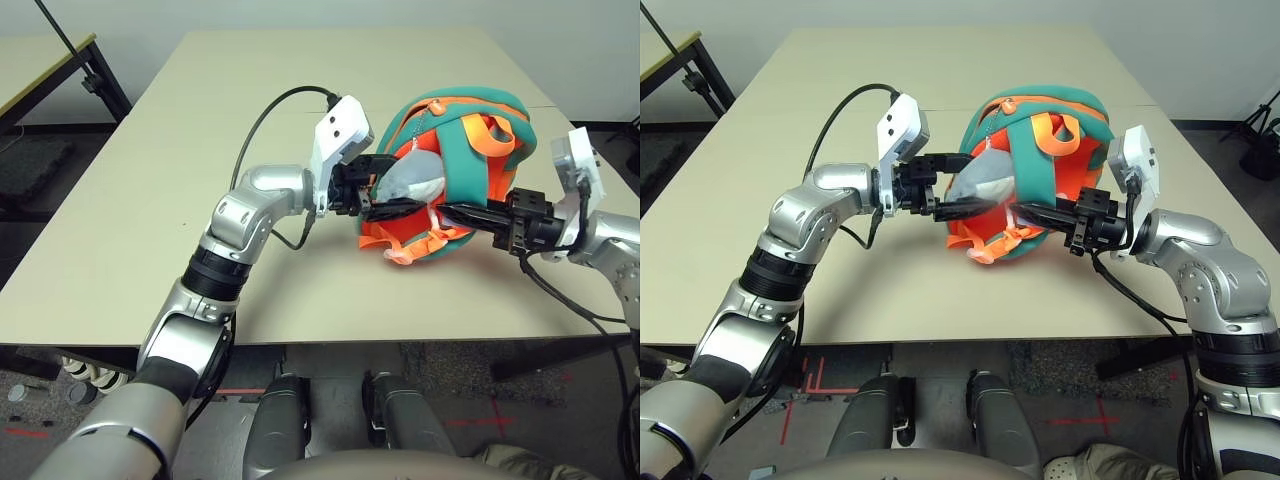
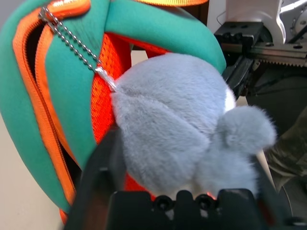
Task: Put the pencil case into the backpack and zip it.
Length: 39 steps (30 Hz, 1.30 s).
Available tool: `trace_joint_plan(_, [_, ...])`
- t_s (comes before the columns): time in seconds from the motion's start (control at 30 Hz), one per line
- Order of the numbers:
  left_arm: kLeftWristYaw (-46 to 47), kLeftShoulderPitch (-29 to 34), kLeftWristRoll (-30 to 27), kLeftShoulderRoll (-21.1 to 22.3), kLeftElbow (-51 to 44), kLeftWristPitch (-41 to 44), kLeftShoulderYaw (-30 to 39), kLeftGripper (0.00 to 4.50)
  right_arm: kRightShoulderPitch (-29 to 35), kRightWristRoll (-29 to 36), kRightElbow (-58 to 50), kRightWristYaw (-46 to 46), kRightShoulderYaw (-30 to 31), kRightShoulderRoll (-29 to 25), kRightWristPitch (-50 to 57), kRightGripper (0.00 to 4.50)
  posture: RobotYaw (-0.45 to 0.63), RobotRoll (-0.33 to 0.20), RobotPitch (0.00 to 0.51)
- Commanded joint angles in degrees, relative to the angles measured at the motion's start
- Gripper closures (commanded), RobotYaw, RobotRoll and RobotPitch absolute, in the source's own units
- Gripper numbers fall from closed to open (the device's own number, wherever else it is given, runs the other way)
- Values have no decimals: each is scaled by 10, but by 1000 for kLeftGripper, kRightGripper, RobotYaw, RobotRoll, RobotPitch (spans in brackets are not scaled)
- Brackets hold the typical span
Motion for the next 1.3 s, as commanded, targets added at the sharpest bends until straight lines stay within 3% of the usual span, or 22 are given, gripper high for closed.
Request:
trace_joint_plan(0.03, [2, -6, -9, -3, 5, 4, 16, 2840, -5, 0, -2, 12, 14, 3, 0, 4464, 76, 0, 67])
trace_joint_plan(0.13, [-2, -14, -17, 1, 4, 12, 30, 3747, -4, -1, -1, 12, 15, 4, -1, 4464, 80, 0, 71])
trace_joint_plan(0.2, [-4, -18, -22, 5, 4, 17, 40, 4115, -3, -2, 0, 12, 15, 5, -2, 4464, 82, 0, 74])
trace_joint_plan(0.37, [-2, -35, -27, 28, 21, 16, 74, 4155, -3, -2, 1, 10, 17, 8, -2, 4464, 85, 0, 75])
trace_joint_plan(0.57, [-26, -36, -10, 108, 39, 13, 85, 4157, 0, -3, 0, 10, 18, 13, -2, 4464, 97, 0, 81])
trace_joint_plan(0.7, [-35, -25, 0, 138, 51, 6, 79, 4157, -4, -5, 2, 9, 22, 18, -2, 4464, 102, 0, 80])
trace_joint_plan(1.0, [-64, 36, 22, 175, 29, 34, 32, 4158, -12, -8, 9, 9, 27, 24, -7, 4464, 108, 0, 74])
trace_joint_plan(1.3, [-67, 61, 58, 179, 95, 14, 15, 4158, -8, -10, 9, 9, 26, 24, -9, 4464, 103, 0, 79])
